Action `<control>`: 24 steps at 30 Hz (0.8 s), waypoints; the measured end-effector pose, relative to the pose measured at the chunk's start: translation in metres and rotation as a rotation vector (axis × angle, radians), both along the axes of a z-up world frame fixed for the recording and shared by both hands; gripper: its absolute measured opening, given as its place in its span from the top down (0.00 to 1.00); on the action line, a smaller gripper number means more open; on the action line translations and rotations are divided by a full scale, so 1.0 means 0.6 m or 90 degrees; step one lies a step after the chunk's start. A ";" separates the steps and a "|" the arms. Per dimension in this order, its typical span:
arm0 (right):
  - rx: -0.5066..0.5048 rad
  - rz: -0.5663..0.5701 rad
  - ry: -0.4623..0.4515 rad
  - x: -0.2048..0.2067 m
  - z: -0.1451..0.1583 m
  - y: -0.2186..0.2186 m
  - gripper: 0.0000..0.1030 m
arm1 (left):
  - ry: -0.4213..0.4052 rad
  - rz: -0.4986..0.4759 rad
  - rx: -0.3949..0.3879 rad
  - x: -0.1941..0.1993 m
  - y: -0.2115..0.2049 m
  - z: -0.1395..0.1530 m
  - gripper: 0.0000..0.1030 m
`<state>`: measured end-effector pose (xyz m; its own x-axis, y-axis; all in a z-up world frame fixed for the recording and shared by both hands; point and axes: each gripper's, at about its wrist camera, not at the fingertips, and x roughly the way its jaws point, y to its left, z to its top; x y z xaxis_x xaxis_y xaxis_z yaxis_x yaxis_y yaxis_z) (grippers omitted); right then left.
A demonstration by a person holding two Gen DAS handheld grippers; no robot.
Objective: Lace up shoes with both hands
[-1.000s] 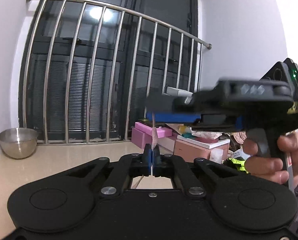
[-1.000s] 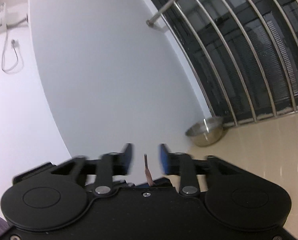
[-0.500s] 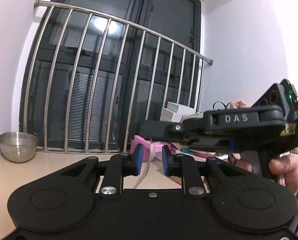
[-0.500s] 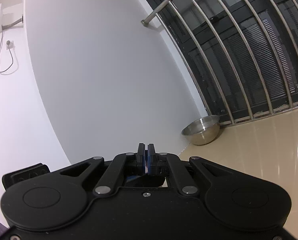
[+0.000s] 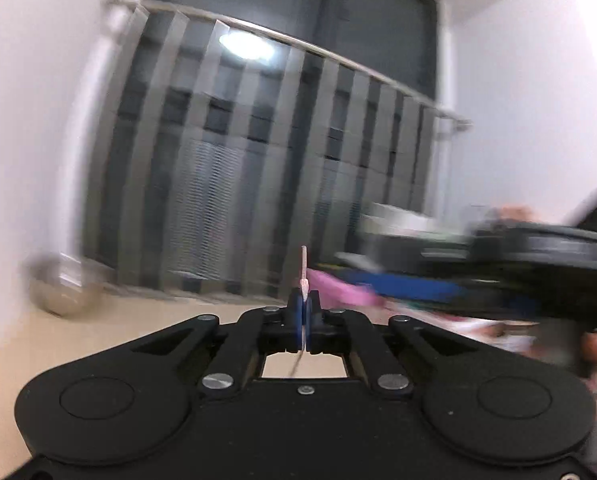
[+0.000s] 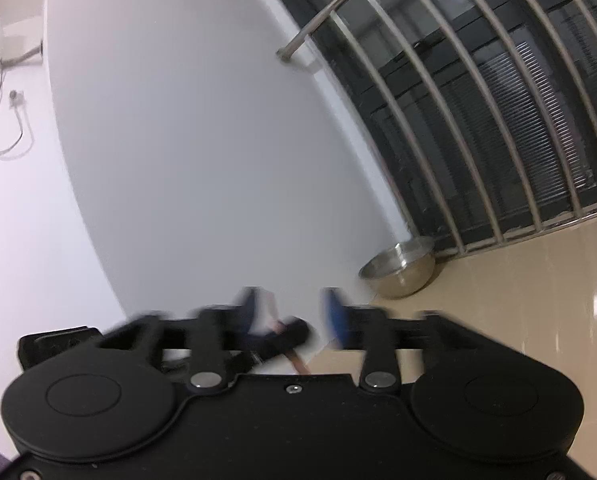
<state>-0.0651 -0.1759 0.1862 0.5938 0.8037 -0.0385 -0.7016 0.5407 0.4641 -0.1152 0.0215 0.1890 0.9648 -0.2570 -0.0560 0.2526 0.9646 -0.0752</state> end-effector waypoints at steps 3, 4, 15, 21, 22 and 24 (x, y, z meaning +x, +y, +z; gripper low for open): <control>-0.089 -0.083 -0.031 -0.013 -0.006 -0.003 0.43 | -0.076 0.252 0.021 -0.005 0.114 0.054 0.99; -0.137 -0.114 -0.043 -0.019 -0.014 0.003 0.43 | -0.116 0.354 0.001 -0.018 0.163 0.081 0.99; -0.333 -0.118 0.040 0.003 -0.143 0.094 0.44 | -0.075 0.388 0.101 -0.073 0.277 0.148 0.99; -0.449 -0.123 0.028 0.021 -0.181 0.165 0.53 | 0.164 0.127 0.076 0.056 0.132 -0.062 0.98; -0.461 -0.121 0.028 0.025 -0.186 0.172 0.63 | 0.193 0.089 0.081 0.073 0.108 -0.090 0.98; -0.484 -0.123 0.030 0.032 -0.196 0.182 0.74 | 0.225 0.041 0.103 0.096 0.070 -0.129 0.98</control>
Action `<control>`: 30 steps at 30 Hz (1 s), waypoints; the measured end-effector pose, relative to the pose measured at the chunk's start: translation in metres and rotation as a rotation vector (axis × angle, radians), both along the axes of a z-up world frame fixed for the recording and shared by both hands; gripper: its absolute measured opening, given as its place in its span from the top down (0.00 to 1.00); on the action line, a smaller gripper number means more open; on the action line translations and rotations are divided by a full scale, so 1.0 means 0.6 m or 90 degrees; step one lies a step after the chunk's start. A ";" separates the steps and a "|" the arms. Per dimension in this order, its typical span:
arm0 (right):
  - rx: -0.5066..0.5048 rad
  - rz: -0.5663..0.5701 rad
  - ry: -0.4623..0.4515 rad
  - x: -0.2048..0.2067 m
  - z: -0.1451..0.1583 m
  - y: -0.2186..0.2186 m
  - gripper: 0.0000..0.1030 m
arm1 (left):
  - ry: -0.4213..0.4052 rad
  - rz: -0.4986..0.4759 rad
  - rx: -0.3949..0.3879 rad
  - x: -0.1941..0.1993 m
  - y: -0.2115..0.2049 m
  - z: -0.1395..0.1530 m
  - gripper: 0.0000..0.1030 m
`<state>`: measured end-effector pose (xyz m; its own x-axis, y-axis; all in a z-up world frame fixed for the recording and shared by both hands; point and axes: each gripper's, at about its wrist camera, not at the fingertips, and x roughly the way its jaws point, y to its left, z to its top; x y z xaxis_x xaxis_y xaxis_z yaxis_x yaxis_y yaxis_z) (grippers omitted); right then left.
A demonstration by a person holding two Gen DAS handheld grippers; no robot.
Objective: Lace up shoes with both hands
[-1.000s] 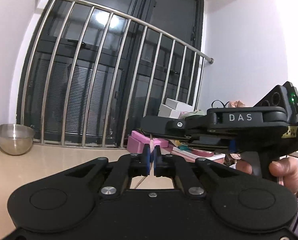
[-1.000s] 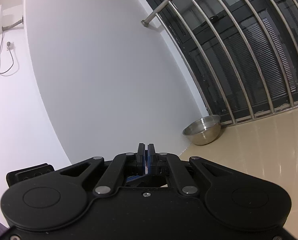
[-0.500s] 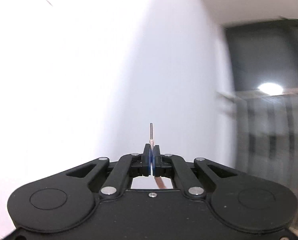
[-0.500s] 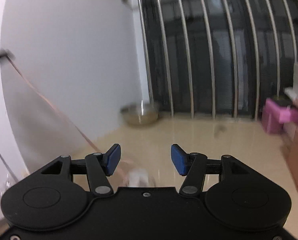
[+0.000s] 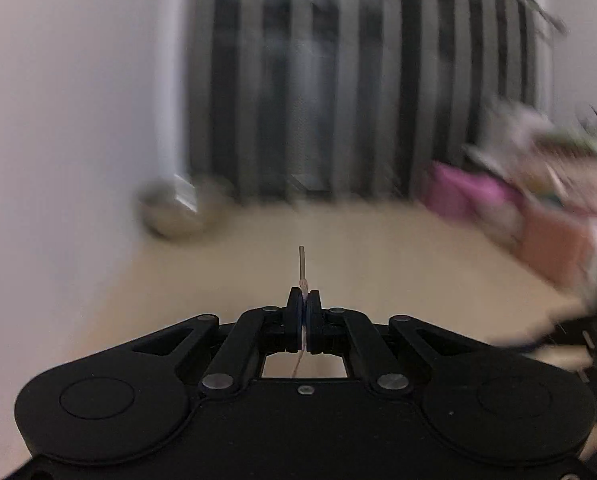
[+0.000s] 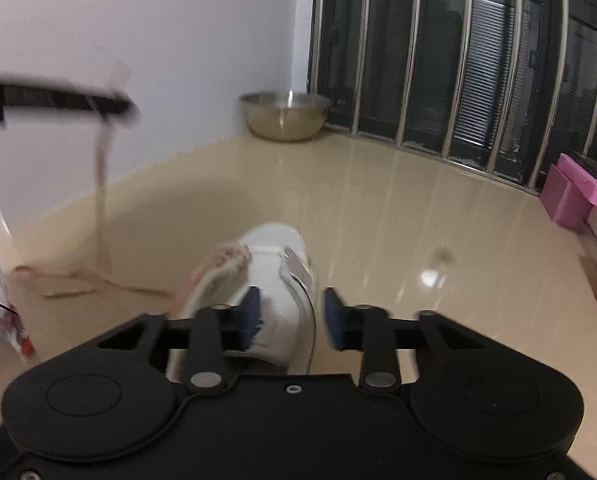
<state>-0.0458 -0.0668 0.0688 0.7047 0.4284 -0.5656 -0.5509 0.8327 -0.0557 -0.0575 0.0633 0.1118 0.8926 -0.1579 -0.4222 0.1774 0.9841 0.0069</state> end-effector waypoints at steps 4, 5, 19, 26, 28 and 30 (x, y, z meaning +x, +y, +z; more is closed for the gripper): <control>-0.001 0.020 -0.005 0.015 -0.012 -0.002 0.92 | 0.037 -0.052 0.007 0.034 -0.030 -0.024 0.98; 0.015 0.035 0.003 0.018 -0.012 -0.010 0.93 | 0.044 -0.072 0.001 0.036 -0.031 -0.020 0.98; 0.403 0.006 0.296 0.146 -0.077 -0.172 0.87 | 0.133 -0.234 0.079 0.104 -0.076 -0.061 0.99; 0.204 0.017 0.176 0.121 -0.023 -0.128 0.83 | 0.207 -0.295 -0.011 0.123 -0.063 -0.026 0.98; 0.118 0.030 0.109 0.107 -0.012 -0.102 0.82 | 0.234 -0.295 -0.006 0.129 -0.066 -0.046 0.98; 0.059 0.055 0.057 0.098 -0.008 -0.080 0.80 | 0.268 -0.288 -0.051 0.147 -0.055 -0.060 0.98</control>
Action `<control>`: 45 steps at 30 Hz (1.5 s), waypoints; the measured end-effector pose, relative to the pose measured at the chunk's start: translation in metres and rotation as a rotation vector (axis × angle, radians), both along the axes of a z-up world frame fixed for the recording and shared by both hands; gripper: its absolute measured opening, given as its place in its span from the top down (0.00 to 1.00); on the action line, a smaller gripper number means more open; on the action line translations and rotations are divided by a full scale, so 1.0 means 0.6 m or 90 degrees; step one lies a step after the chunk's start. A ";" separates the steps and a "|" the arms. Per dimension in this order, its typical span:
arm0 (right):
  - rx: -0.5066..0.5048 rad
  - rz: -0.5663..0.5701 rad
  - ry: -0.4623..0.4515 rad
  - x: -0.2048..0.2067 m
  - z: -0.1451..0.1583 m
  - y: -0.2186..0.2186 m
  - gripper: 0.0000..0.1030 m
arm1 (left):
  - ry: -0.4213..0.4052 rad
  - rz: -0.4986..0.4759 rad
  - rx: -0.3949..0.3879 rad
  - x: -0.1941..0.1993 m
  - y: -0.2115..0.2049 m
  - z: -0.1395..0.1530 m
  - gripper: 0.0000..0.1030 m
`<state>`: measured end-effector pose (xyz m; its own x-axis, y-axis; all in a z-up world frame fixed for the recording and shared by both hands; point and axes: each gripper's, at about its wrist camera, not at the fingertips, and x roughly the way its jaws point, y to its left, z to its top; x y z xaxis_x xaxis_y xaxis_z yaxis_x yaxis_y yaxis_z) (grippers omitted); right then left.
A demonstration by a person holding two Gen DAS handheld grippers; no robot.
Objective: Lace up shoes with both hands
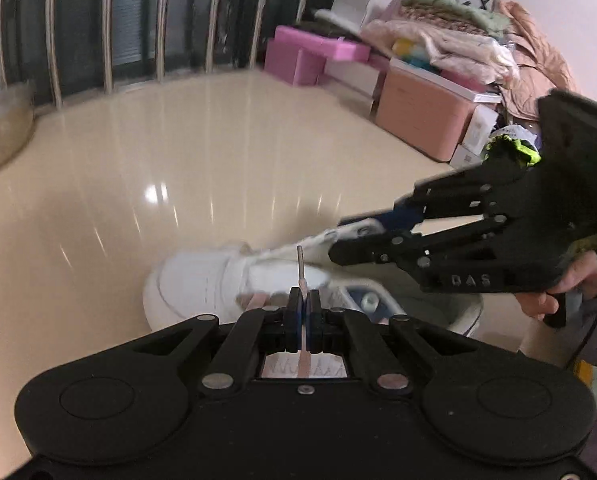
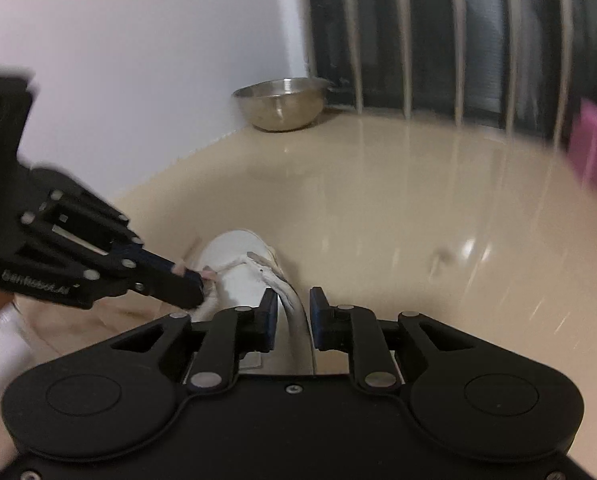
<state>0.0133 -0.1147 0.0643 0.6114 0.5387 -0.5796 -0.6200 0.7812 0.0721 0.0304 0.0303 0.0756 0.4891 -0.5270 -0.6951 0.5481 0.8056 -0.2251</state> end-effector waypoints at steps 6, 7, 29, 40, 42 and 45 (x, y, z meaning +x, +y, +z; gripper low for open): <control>-0.135 0.095 -0.101 0.015 0.007 0.051 0.77 | 0.060 -0.001 -0.039 0.037 0.012 -0.023 0.98; -0.101 0.103 -0.059 0.029 0.012 0.047 0.86 | 0.070 -0.007 -0.034 0.043 0.013 -0.021 0.98; 0.364 0.016 0.155 0.020 0.045 -0.071 0.77 | -0.064 -0.002 -0.012 -0.055 0.009 0.061 0.98; 0.427 -0.034 0.195 -0.016 0.017 -0.054 1.00 | -0.131 0.053 -0.043 -0.092 -0.010 0.061 0.96; 0.451 -0.052 0.196 -0.023 0.014 -0.062 1.00 | -0.165 0.072 -0.056 -0.108 -0.010 0.061 0.86; 0.486 -0.080 0.205 -0.019 0.009 -0.075 1.00 | -0.190 0.095 -0.085 -0.120 -0.008 0.061 0.83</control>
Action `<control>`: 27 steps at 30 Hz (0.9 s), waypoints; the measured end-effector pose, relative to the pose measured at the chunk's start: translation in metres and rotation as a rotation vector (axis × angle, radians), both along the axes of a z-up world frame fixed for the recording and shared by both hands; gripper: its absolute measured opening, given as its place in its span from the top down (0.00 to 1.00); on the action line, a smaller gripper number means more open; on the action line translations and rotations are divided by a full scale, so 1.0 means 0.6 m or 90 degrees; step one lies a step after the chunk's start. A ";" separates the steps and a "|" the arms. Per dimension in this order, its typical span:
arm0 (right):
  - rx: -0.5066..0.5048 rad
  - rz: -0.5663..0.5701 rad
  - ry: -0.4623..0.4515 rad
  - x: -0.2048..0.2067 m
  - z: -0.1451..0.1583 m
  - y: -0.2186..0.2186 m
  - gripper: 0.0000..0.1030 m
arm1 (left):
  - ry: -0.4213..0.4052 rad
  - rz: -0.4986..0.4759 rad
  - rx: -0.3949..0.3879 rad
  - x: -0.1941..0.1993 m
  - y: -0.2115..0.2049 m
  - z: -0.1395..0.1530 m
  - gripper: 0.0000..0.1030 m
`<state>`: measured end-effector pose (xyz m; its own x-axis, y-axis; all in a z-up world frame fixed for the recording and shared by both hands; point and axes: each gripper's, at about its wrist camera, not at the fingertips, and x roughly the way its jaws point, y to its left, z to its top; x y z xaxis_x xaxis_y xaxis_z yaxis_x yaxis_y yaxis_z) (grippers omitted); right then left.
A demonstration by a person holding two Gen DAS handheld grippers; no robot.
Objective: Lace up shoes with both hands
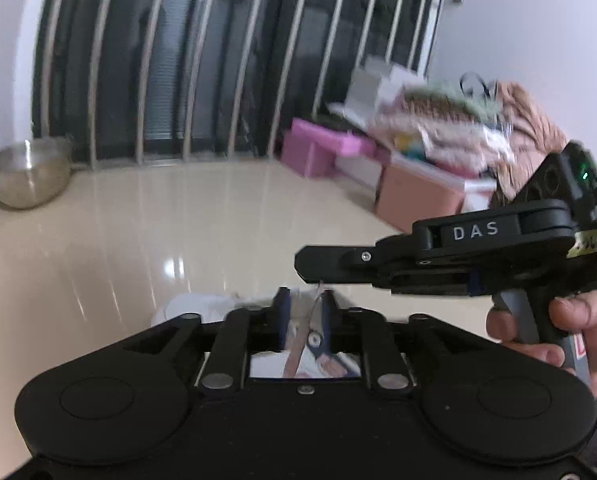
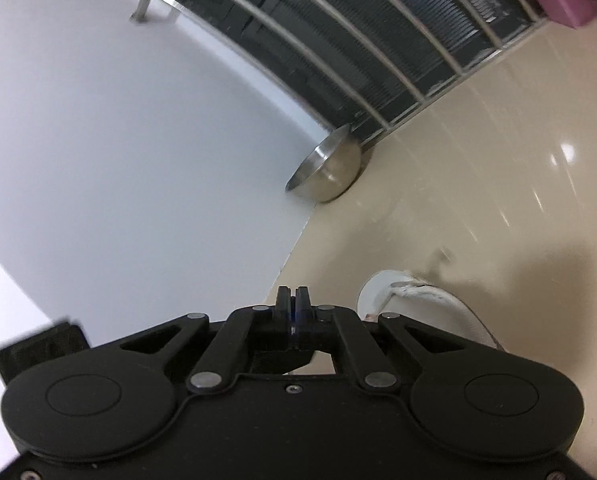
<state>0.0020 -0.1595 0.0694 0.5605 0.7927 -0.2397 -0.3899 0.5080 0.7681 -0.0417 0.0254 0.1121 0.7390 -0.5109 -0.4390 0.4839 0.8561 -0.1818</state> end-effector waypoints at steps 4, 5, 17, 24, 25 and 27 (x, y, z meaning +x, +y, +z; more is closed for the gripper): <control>0.030 -0.002 0.022 0.004 -0.008 -0.006 1.00 | 0.023 -0.015 -0.051 0.007 0.002 -0.004 0.89; 0.027 -0.006 0.027 0.002 -0.011 -0.007 1.00 | 0.028 -0.012 -0.056 0.008 0.004 -0.006 0.94; -0.057 -0.049 -0.012 0.001 0.007 0.000 0.64 | 0.103 0.035 -0.077 0.058 0.042 -0.021 0.99; -0.523 0.024 -0.285 -0.012 0.039 0.079 0.69 | 0.206 -0.002 -0.025 0.148 0.022 -0.056 0.99; -0.558 0.041 -0.287 -0.005 0.031 0.091 0.69 | 0.219 -0.001 -0.031 0.154 0.022 -0.063 0.99; -0.597 0.080 -0.287 0.011 0.020 0.110 0.72 | 0.247 0.004 -0.044 0.165 0.025 -0.075 0.99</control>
<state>0.0084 -0.0935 0.0812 0.6771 0.4556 -0.5780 -0.6335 0.7605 -0.1426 0.0575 0.0406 0.0674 0.5280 -0.5455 -0.6509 0.3635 0.8378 -0.4074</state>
